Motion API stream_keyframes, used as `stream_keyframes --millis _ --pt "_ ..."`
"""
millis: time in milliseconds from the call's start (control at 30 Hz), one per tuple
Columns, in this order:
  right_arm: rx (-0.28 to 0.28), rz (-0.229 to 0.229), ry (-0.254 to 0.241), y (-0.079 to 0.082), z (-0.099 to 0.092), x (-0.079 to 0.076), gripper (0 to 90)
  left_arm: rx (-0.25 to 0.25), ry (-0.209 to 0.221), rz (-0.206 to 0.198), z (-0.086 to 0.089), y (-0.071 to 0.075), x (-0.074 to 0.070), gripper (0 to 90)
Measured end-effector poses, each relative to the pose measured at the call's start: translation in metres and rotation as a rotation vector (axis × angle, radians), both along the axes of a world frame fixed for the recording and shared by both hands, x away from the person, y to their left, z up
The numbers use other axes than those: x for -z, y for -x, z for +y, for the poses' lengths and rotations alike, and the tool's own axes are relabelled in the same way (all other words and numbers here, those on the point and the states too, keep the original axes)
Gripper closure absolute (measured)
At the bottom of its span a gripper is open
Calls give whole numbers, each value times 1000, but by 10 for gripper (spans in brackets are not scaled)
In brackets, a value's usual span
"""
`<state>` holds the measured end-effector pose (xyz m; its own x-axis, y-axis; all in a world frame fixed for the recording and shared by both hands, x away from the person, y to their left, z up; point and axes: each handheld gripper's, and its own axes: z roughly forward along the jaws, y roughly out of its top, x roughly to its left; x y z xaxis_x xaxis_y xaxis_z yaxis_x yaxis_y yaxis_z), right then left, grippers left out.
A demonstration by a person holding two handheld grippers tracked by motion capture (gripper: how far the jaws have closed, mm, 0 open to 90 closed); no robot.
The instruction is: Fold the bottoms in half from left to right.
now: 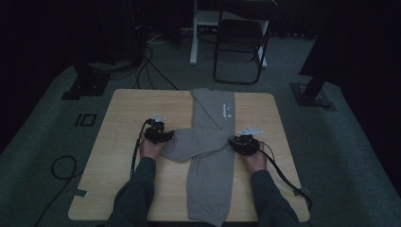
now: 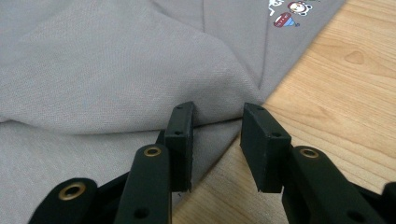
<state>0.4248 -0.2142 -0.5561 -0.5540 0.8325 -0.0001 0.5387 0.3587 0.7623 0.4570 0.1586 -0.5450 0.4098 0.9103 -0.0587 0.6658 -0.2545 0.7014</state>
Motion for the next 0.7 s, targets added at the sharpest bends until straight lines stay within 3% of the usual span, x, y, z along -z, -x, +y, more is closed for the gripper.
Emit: stream_keyframes --millis 233,300,367,400,467,500,600,633,700 --pt "1 -1 1 0 0 0 649 18 -11 8 -5 1 2 470" --pt "4 0 1 0 0 0 639 28 -35 5 -7 2 1 592" --pt "7 0 1 0 0 0 630 48 -27 7 -9 4 1 638" --pt "21 0 1 1 1 0 606 56 -21 6 -10 5 1 727" --pt "21 0 1 1 1 0 606 62 -15 5 -11 5 1 757" --pt "25 0 3 3 1 0 576 71 9 -11 -12 8 0 824" --pt "23 6 -1 4 0 0 530 83 24 -16 -14 10 -3 834" --pt "6 11 -3 7 -2 0 481 99 31 -23 -15 12 -5 839" --pt "-16 14 -7 11 -4 0 468 117 54 -34 -17 15 -10 841"
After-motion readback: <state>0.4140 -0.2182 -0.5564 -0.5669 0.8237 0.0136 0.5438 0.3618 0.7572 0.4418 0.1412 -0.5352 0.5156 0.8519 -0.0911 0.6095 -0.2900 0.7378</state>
